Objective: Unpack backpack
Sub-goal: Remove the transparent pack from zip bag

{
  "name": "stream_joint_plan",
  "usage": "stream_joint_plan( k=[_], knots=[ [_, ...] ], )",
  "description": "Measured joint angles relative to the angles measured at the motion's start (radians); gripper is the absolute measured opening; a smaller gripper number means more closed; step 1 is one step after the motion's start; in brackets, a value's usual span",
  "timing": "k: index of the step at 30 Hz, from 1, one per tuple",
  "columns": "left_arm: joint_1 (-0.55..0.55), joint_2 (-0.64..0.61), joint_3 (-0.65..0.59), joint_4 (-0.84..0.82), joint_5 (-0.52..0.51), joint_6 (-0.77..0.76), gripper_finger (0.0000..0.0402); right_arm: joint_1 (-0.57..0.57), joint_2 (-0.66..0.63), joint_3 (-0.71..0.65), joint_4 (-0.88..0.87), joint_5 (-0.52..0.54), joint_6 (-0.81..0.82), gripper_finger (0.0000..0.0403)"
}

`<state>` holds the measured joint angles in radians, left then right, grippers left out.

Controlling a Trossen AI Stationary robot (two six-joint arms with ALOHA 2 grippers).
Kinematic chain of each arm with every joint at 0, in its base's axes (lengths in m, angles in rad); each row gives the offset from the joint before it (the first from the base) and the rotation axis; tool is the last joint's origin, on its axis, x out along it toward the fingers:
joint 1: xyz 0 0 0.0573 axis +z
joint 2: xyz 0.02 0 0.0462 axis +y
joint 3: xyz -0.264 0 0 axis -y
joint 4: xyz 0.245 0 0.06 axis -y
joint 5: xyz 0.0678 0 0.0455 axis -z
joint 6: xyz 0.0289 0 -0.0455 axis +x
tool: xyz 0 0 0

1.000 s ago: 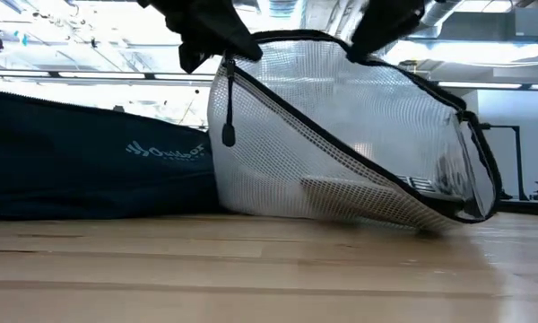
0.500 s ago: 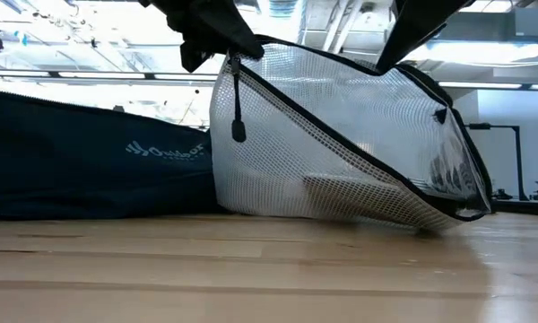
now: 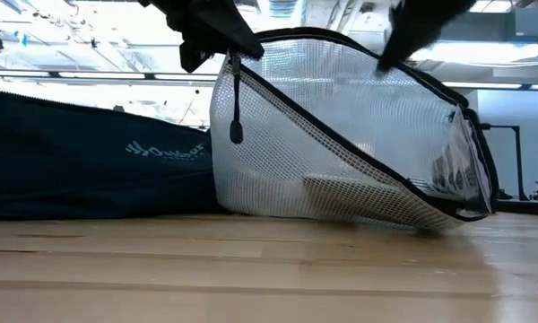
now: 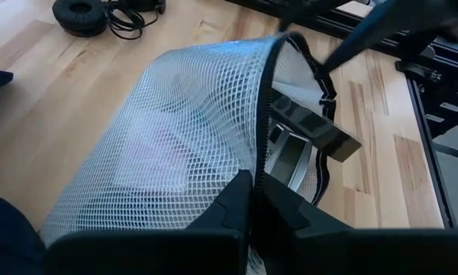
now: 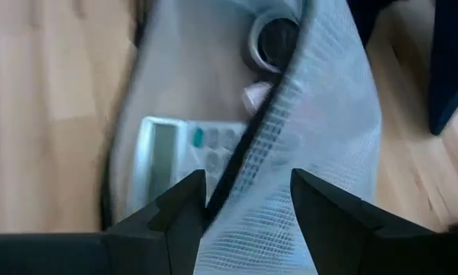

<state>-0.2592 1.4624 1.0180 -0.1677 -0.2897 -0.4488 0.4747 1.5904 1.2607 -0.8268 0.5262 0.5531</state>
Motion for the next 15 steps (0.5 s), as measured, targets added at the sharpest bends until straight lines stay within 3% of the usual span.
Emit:
stream_joint_plan(
  k=[10, 15],
  knots=[
    [0.0, 0.0, 0.0, 0.001, -0.001, -0.002, 0.0, -0.065, 0.0, -0.073, 0.062, -0.01, 0.004, 0.018],
    [0.0, 0.0, 0.0, 0.0, -0.001, -0.003, 0.0, -0.072, 0.0, -0.073, 0.061, -0.014, -0.004, 0.0152]
  ],
)
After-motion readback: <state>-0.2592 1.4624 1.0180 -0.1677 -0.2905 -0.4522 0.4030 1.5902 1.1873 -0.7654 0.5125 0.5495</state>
